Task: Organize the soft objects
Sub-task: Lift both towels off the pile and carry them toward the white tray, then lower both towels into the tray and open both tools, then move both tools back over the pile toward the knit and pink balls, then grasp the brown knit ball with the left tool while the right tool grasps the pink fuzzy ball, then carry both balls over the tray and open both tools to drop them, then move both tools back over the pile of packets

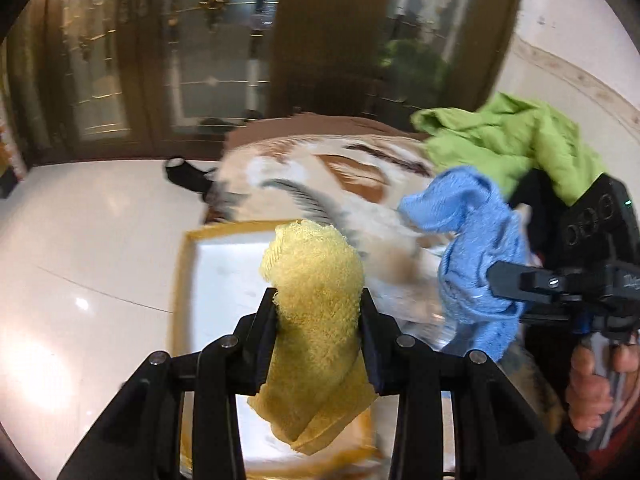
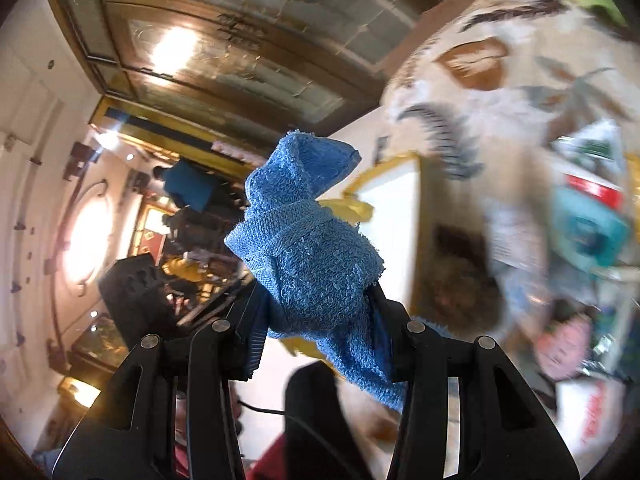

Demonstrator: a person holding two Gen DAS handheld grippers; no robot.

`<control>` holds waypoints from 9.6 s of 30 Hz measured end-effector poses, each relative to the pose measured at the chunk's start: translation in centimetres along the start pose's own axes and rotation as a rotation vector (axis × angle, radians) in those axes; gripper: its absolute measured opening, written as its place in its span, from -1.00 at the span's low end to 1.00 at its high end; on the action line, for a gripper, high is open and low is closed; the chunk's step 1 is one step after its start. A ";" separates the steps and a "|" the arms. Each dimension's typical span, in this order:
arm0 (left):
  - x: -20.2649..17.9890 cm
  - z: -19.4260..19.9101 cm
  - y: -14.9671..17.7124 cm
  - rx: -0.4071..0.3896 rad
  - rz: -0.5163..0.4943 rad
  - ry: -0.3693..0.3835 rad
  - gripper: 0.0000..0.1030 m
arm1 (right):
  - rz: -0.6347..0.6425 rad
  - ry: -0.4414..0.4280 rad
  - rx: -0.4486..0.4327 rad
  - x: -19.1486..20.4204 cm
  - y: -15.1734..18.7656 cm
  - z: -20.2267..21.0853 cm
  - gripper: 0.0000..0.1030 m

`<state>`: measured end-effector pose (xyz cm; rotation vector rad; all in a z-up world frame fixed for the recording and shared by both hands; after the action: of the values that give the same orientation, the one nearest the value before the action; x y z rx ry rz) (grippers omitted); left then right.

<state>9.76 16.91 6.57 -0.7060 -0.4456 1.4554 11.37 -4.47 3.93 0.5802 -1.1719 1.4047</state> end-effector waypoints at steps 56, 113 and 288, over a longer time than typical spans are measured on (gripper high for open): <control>-2.7 -3.8 6.8 0.093 0.078 -0.019 0.52 | 0.190 0.492 -0.003 -4.8 3.4 0.8 0.10; -11.4 -13.9 6.0 0.349 -0.032 -0.009 0.57 | 0.232 0.688 0.027 -11.7 6.6 4.1 0.10; -9.2 -11.5 9.7 0.362 0.388 -0.016 0.51 | 0.141 0.476 -0.042 -10.4 6.9 11.0 -0.26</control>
<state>9.39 5.66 -7.01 -0.5042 -0.0475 1.8464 4.18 -17.66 -3.21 0.1184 -0.8656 1.5279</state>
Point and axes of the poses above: each gripper's, at about its wrist camera, not at the fingertips, and z roughly against the way its jaws point, x to its left, y to its underside, the point moved 3 cm from there along -z, roughly the way its jaws point, and after that the axes turned 2 degrees about -x, right-handed, at the moved point
